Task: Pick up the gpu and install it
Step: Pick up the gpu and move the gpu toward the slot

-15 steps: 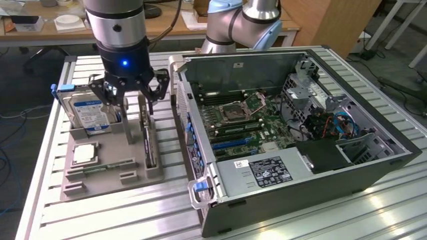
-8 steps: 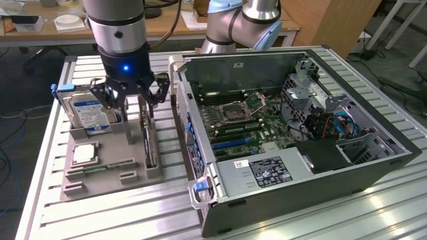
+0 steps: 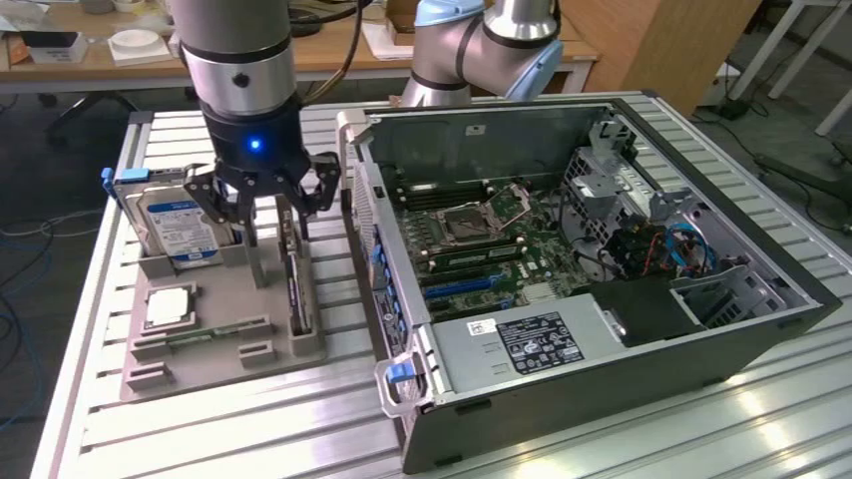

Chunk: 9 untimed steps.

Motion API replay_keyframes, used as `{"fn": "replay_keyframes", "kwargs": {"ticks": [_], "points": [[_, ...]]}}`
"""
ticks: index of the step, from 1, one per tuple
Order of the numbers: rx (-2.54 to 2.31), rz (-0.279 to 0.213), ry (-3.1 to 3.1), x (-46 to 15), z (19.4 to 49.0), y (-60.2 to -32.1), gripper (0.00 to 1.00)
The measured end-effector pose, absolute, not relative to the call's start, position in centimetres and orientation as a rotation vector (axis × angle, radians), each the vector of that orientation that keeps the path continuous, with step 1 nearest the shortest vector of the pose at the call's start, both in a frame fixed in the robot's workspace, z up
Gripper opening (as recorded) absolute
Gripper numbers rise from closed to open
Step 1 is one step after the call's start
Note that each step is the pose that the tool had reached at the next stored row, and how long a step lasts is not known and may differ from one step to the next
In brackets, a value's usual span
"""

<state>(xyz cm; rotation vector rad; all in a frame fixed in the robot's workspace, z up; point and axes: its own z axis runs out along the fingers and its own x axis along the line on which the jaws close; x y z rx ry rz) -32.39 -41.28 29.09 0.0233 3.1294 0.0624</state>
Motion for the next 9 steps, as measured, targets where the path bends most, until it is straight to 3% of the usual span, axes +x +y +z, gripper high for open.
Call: {"fn": "replay_keyframes", "kwargs": {"ticks": [9], "points": [[0.023,0.063,3.129,-32.21,28.21,-41.31,0.59]]}}
